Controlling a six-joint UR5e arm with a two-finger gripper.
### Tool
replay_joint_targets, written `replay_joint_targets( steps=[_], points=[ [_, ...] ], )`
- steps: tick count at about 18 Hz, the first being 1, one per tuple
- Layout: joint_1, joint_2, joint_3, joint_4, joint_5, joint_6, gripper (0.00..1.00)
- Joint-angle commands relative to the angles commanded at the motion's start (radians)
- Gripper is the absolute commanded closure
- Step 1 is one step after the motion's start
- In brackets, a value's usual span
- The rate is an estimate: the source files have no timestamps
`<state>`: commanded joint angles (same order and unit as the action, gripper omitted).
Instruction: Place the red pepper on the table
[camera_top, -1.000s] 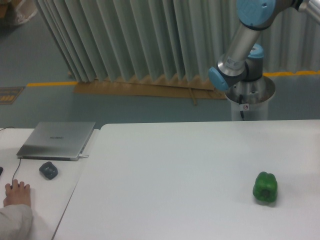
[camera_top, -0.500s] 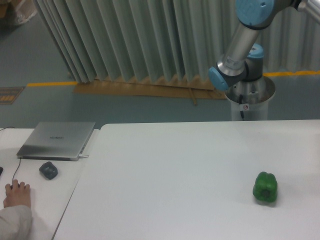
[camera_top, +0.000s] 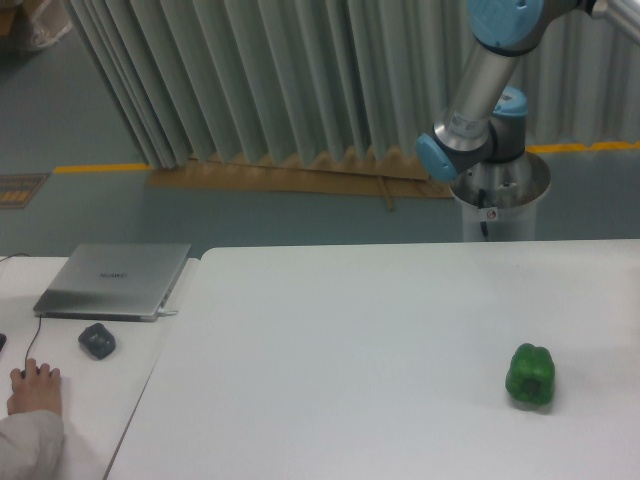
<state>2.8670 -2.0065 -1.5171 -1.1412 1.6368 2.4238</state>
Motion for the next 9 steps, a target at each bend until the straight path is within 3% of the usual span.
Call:
replay_joint_targets(
  steps=[9],
  points=[
    [0.002, 0.041, 0.002, -0.097, -0.074, -0.049, 0.49]
  ],
)
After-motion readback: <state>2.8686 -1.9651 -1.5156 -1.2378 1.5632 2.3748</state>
